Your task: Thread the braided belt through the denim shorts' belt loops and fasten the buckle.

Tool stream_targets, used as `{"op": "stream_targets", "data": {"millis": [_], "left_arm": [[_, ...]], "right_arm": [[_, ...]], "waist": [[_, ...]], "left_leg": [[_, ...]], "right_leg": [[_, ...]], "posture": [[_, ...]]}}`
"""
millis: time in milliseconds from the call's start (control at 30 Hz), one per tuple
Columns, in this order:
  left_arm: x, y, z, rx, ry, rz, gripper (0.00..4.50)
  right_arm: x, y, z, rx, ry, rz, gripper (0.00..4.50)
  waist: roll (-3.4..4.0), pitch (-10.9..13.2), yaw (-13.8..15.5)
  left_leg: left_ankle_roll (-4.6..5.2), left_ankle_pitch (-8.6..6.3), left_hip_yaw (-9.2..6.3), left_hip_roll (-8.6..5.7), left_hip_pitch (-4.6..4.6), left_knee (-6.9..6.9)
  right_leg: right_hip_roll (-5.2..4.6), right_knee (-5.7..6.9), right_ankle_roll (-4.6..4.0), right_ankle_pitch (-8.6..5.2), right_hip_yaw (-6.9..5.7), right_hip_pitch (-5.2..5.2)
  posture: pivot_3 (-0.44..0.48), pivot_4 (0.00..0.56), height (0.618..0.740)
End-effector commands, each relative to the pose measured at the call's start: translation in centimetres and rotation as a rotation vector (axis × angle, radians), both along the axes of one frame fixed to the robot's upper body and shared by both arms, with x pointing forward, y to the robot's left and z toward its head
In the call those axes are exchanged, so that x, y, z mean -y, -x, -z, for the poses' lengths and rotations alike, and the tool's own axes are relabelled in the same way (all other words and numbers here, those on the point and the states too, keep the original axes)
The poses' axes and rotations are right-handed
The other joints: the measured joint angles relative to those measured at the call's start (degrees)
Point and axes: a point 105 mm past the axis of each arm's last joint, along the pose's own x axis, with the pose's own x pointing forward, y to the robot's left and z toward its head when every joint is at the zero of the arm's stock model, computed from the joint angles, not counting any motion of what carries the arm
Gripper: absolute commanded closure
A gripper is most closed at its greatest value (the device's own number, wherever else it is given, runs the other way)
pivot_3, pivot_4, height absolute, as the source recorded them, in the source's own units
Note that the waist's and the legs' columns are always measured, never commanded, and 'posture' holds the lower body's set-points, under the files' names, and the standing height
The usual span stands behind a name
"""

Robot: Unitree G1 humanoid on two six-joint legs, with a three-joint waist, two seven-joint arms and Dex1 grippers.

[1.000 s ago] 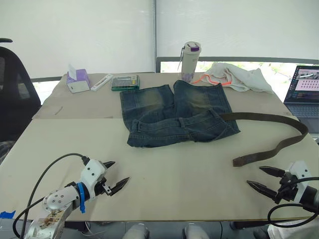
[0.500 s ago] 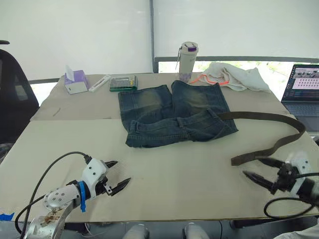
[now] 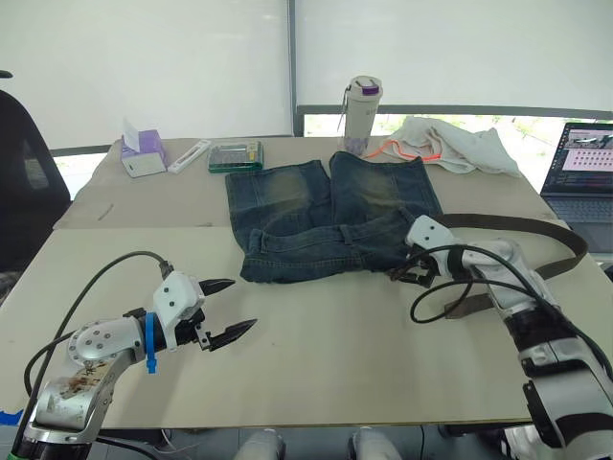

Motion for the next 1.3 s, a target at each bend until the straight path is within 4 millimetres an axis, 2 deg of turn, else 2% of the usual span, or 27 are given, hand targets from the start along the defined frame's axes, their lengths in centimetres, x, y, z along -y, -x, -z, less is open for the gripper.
{"op": "stream_targets", "data": {"millis": [33, 267, 333, 500, 667, 733, 833, 933, 1033, 1100, 1133, 1200, 1300], "left_arm": [[0.3, 0.3, -0.9, 0.04, -0.004, 0.002, 0.0], [0.2, 0.7, -0.5, 0.033, 0.001, -0.027, 0.0], [0.2, 0.7, -0.4, 0.032, 0.001, -0.027, 0.0], [0.5, 0.3, -0.4, 0.037, -0.006, -0.015, 0.0], [1.0, 0.1, -0.4, 0.037, -0.007, 0.007, 0.0], [1.2, 0.1, -0.4, 0.03, -0.002, 0.018, 0.0], [1.5, 0.2, -0.2, 0.02, -0.006, 0.039, 0.0], [1.6, 0.1, -0.1, 0.015, -0.011, 0.052, 0.0], [1.7, 0.1, -0.2, 0.014, -0.009, 0.059, 0.0], [1.8, 0.2, -0.1, 0.013, -0.009, 0.068, 0.0], [1.9, 0.2, -0.1, 0.012, -0.01, 0.074, 0.0], [2.2, 0.4, 0.0, 0.015, -0.025, 0.098, 0.0], [3.1, 0.6, -0.3, 0.032, -0.047, 0.152, 0.0]], "right_arm": [[0.9, -0.6, -0.1, 0.012, 0.042, 0.034, 1.21], [3.0, 0.6, 0.7, -0.052, 0.037, 0.089, 3.6], [3.3, 0.9, 0.8, -0.068, 0.029, 0.114, 4.42], [5.4, 4.6, 0.9, -0.181, 0.015, 0.181, 4.42], [6.9, 8.8, 1.2, -0.262, 0.04, 0.225, 4.42], [7.3, 9.3, 1.0, -0.232, 0.043, 0.244, 4.42], [7.9, 8.8, -0.1, -0.104, 0.072, 0.213, 4.42], [8.1, 9.1, -1.2, -0.064, 0.05, 0.18, 3.52], [7.9, 9.7, -4.1, -0.027, -0.077, 0.151, 2.51], [8.7, 10.1, -5.3, 0.003, -0.07, 0.138, 1.86], [9.1, 10.2, -5.9, 0.009, -0.075, 0.135, 1.36], [10.1, 10.7, -6.1, -0.019, -0.041, 0.12, 0.78], [11.0, 11.5, -4.4, -0.123, 0.14, 0.023, 0.78]], "waist": [[0.0, 0.0, -0.1], [0.0, 0.0, -0.2], [0.0, 0.0, -0.2], [0.03, 0.0, 1.3], [0.03, 0.0, 1.5], [0.02, 0.0, 1.5], [0.0, 0.0, 1.0], [0.0, 0.0, 0.8], [0.03, 0.0, 0.8], [0.03, 0.0, 0.8], [0.03, 0.0, 0.8], [0.03, 0.0, 0.7], [0.02, 0.0, 0.6]], "left_leg": [[0.0, 0.0, 0.0, 0.02, 0.0, 0.0], [-0.01, 0.01, 0.01, 0.06, 0.04, 0.01], [-0.01, 0.01, 0.01, 0.05, 0.04, 0.03], [-0.01, 0.01, -0.05, 0.02, -0.04, 0.02], [0.0, 0.0, -0.07, 0.0, -0.08, 0.07], [0.01, 0.0, -0.08, 0.01, -0.05, 0.06], [0.01, -0.01, -0.03, 0.02, -0.01, 0.07], [0.01, -0.01, 0.02, 0.04, 0.04, 0.07], [0.01, -0.01, 0.01, 0.04, 0.03, 0.06], [0.02, -0.01, 0.01, 0.04, 0.02, 0.07], [0.02, -0.01, 0.01, 0.04, 0.03, 0.07], [0.02, -0.01, 0.02, 0.04, 0.05, 0.07], [0.02, -0.01, 0.03, 0.06, 0.07, 0.06]], "right_leg": [[0.02, 0.01, -0.01, 0.0, 0.0, -0.02], [0.08, 0.08, -0.05, 0.03, 0.04, -0.03], [0.08, 0.07, -0.04, 0.03, 0.04, 0.01], [0.05, 0.02, -0.02, 0.02, -0.03, -0.01], [0.0, -0.01, 0.02, 0.01, -0.07, 0.06], [0.0, -0.02, 0.07, -0.02, -0.09, 0.13], [0.01, -0.02, 0.09, -0.03, -0.06, 0.16], [0.02, -0.01, 0.19, -0.09, -0.02, 0.18], [0.03, 0.0, 0.13, -0.06, -0.01, 0.16], [0.03, 0.0, 0.1, -0.04, 0.0, 0.18], [0.03, -0.01, 0.1, -0.04, 0.0, 0.19], [0.03, -0.02, 0.11, -0.04, -0.01, 0.22], [0.04, -0.02, 0.11, -0.05, -0.02, 0.26]], "posture": [[0.0, 0.15, 0.74], [0.0, 0.15, 0.74], [0.0, 0.15, 0.74], [0.0, 0.15, 0.74], [0.0, 0.15, 0.74], [0.0, 0.15, 0.74], [0.0, 0.15, 0.74], [0.0, 0.15, 0.74], [0.0, 0.15, 0.74], [0.0, 0.15, 0.74], [0.0, 0.15, 0.74], [0.0, 0.15, 0.74], [0.0, 0.15, 0.74]]}}
